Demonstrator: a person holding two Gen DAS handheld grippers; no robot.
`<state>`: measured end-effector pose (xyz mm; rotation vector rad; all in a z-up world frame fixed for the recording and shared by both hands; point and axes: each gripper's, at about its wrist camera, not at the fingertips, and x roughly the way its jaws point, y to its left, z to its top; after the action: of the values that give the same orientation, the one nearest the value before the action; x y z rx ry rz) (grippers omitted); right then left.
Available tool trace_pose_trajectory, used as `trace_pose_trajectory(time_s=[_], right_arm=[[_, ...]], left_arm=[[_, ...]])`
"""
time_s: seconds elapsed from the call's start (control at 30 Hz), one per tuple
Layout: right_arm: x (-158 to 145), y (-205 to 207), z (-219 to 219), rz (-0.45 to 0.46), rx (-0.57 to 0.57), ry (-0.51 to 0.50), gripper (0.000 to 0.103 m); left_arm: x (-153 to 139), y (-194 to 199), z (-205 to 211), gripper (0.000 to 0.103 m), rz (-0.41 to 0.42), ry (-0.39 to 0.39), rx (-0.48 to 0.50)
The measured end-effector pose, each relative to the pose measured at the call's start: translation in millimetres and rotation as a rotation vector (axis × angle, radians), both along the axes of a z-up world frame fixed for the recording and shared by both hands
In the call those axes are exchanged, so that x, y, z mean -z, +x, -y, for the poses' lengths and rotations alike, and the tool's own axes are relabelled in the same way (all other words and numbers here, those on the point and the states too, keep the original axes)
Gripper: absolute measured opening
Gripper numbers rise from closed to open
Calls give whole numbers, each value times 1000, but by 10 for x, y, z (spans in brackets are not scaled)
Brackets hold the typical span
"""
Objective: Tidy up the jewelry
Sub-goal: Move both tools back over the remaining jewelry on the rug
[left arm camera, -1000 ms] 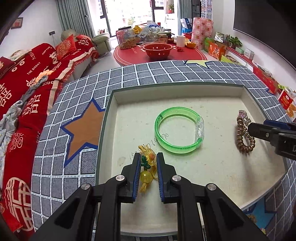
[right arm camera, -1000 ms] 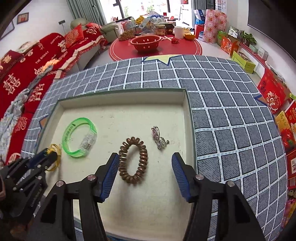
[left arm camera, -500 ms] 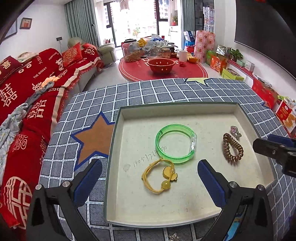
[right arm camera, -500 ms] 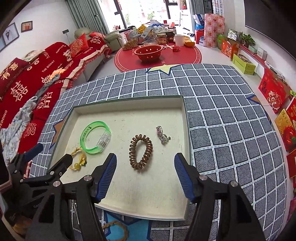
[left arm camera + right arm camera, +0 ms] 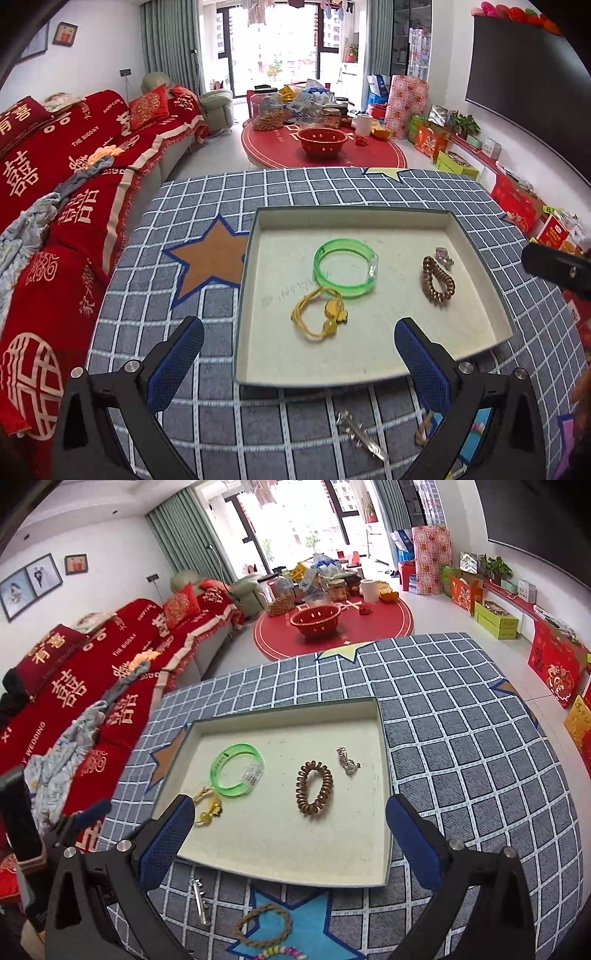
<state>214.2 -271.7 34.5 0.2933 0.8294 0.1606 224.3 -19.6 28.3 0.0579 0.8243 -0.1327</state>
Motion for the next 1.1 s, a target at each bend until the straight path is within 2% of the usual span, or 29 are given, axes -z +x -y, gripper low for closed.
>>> trace_pose_trajectory(time_s=[0.2, 0.43, 0.57, 1.1], right_arm=[[-80, -255, 16, 41, 19, 22, 103], [-122, -505, 8, 24, 41, -14, 103], [-131, -659, 25, 18, 46, -18, 103], [315, -1325, 35, -106, 27, -105, 103]], left_arm=[[69, -346, -118, 103, 2, -14, -29], [149, -582, -241, 103, -8, -32, -66], [210, -665, -278, 103, -45, -63, -53], [578, -1002, -131, 103, -147, -44, -16]])
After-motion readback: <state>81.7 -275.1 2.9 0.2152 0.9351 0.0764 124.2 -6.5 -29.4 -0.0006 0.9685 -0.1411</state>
